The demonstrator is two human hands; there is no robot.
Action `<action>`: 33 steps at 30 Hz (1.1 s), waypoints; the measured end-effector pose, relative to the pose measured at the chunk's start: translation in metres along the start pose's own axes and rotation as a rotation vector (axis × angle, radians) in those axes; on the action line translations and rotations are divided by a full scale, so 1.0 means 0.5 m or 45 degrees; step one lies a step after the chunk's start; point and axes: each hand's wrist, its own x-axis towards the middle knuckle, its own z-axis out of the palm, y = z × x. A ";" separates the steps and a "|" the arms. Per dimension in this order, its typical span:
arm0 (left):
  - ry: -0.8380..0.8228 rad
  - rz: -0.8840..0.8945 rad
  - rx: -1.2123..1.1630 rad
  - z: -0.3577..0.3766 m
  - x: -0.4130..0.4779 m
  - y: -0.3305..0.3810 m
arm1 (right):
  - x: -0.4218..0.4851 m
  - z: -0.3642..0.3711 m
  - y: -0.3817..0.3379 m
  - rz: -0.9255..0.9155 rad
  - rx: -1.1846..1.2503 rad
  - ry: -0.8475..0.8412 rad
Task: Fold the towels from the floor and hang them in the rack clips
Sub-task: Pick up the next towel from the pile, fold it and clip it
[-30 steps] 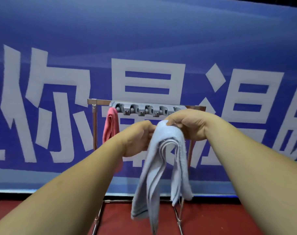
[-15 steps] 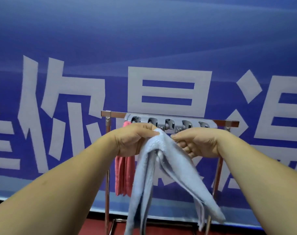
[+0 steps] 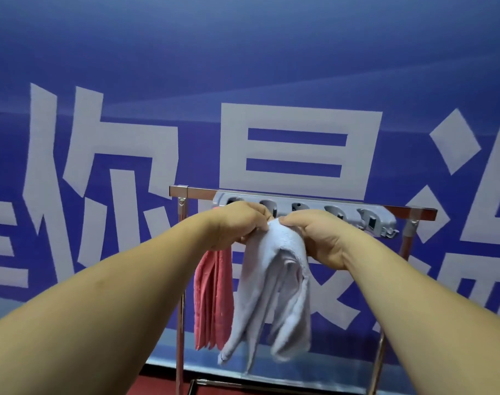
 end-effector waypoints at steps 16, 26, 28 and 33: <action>0.490 -0.087 0.772 -0.095 0.114 -0.013 | 0.176 0.070 -0.015 -0.435 -1.421 0.588; 0.410 0.284 1.162 -0.091 0.003 -0.072 | 0.127 0.102 0.005 -0.629 -1.646 0.452; 0.396 0.355 1.353 -0.071 -0.010 -0.092 | 0.112 0.105 0.010 -0.612 -1.689 0.393; 0.638 0.443 1.499 -0.018 0.007 -0.115 | 0.090 0.117 0.024 -0.532 -1.655 0.312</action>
